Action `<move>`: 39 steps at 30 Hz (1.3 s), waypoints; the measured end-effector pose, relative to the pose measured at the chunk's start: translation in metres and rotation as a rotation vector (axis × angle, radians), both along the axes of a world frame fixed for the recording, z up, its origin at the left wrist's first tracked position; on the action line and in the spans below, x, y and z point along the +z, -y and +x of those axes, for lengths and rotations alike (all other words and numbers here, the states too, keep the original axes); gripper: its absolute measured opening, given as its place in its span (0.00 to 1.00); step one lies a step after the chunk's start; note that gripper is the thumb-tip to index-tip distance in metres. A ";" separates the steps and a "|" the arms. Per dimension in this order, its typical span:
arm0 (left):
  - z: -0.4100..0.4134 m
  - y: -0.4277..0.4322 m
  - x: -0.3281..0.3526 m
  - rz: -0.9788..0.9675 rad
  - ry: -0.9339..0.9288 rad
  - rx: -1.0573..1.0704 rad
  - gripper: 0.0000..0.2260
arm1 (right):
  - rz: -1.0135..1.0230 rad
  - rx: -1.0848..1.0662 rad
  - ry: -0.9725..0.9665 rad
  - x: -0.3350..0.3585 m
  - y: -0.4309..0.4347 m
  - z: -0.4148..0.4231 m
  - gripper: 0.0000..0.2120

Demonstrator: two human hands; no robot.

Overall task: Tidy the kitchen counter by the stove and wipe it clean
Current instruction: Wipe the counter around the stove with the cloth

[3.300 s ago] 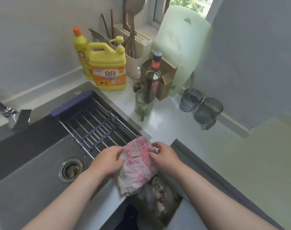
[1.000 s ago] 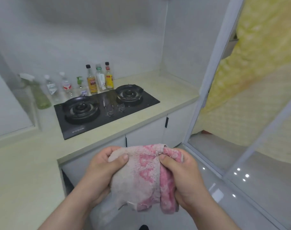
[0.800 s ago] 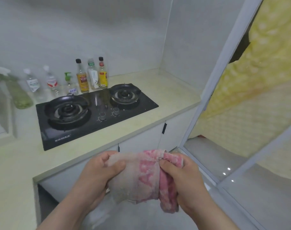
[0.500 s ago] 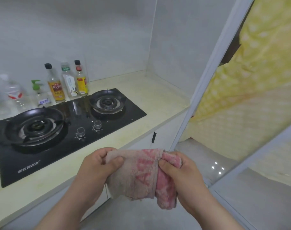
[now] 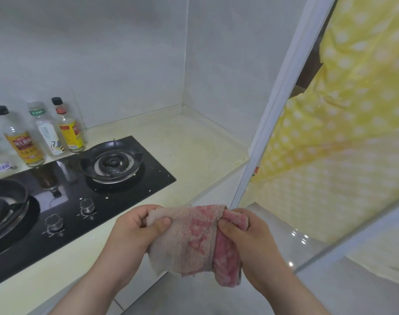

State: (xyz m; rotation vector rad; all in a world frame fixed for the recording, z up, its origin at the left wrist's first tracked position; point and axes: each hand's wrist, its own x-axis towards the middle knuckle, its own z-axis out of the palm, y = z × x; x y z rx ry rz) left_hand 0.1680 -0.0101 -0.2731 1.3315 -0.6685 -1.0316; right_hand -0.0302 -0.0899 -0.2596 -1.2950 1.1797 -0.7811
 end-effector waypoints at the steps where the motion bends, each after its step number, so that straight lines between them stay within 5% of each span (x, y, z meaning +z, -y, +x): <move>1: -0.004 0.016 -0.002 -0.003 -0.022 -0.014 0.06 | 0.005 0.011 0.002 -0.001 0.017 -0.003 0.03; 6: -0.018 0.094 -0.005 0.063 -0.165 -0.124 0.21 | 0.003 0.059 0.013 0.001 0.106 -0.020 0.04; 15: -0.047 0.202 0.013 0.086 0.022 0.080 0.06 | -0.011 0.145 -0.019 0.009 0.224 -0.028 0.05; 17: -0.044 0.220 0.016 0.089 -0.145 0.093 0.04 | 0.111 0.132 0.013 0.007 0.242 -0.019 0.10; 20: -0.036 0.244 0.013 0.146 -0.678 0.002 0.11 | 0.619 0.125 0.326 0.009 0.270 -0.005 0.19; 22: -0.026 0.261 0.006 0.156 -0.814 -0.062 0.12 | 0.736 0.160 0.429 0.008 0.290 0.007 0.20; 26: 0.001 0.295 -0.011 0.092 -0.727 0.068 0.18 | 0.699 0.200 0.335 -0.003 0.331 0.031 0.12; 31: 0.026 0.332 -0.012 0.044 -0.586 0.173 0.10 | 0.510 0.258 0.163 -0.001 0.374 0.068 0.07; 33: 0.034 0.343 -0.010 0.039 -0.527 0.224 0.09 | 0.527 0.227 0.179 -0.001 0.386 0.081 0.13; 36: 0.043 0.356 -0.007 -0.010 -0.571 0.294 0.08 | 0.870 0.279 0.389 -0.003 0.400 0.091 0.31; 39: 0.043 0.369 -0.006 -0.029 -0.656 0.342 0.10 | 0.945 0.450 0.441 -0.012 0.410 0.094 0.30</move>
